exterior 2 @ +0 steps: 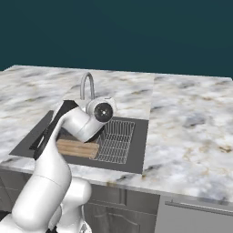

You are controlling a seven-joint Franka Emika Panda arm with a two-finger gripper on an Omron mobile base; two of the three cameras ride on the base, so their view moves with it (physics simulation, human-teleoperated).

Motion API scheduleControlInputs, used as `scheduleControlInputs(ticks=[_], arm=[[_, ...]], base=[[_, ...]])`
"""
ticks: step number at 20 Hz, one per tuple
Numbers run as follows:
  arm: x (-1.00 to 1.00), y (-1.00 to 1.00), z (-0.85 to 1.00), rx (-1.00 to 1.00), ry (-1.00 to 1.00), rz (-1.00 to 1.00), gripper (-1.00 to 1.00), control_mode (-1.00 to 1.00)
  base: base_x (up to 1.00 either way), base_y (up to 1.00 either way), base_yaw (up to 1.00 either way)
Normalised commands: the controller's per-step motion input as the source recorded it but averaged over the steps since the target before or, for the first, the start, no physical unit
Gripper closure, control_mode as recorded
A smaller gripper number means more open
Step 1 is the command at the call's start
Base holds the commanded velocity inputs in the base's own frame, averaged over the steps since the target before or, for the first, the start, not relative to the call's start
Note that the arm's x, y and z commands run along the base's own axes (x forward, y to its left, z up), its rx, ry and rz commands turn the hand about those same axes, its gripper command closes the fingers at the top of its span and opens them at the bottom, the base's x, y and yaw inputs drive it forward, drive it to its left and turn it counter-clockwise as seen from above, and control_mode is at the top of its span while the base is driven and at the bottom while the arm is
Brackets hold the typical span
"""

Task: Turn on the sink faucet with hot water and rinse the cutting board for ten seconds, then turn off the faucet. Push the cutting board to reach the water if necessary.

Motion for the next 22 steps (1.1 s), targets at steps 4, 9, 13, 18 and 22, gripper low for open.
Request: scheduleControlInputs(ticks=[4, 9, 13, 18, 22], arm=[[0.31, 0.0, -0.18, 0.0, -0.03, 0.04, -1.0, -1.0], [0.31, -0.09, -0.17, 0.01, -0.02, 0.05, -1.0, -1.0], [0.23, -0.08, -0.11, 0.04, 0.0, 0.03, -1.0, -1.0], [0.27, -0.16, -0.11, 0.06, 0.0, 0.01, -1.0, -1.0], [0.27, -0.08, -0.21, 0.02, 0.0, 0.01, -1.0, -1.0]], base=[[0.0, 0.0, 0.0], [0.0, 0.0, 0.0], [0.0, 0.0, 0.0], [0.0, 0.0, 0.0], [0.0, 0.0, 0.0]])
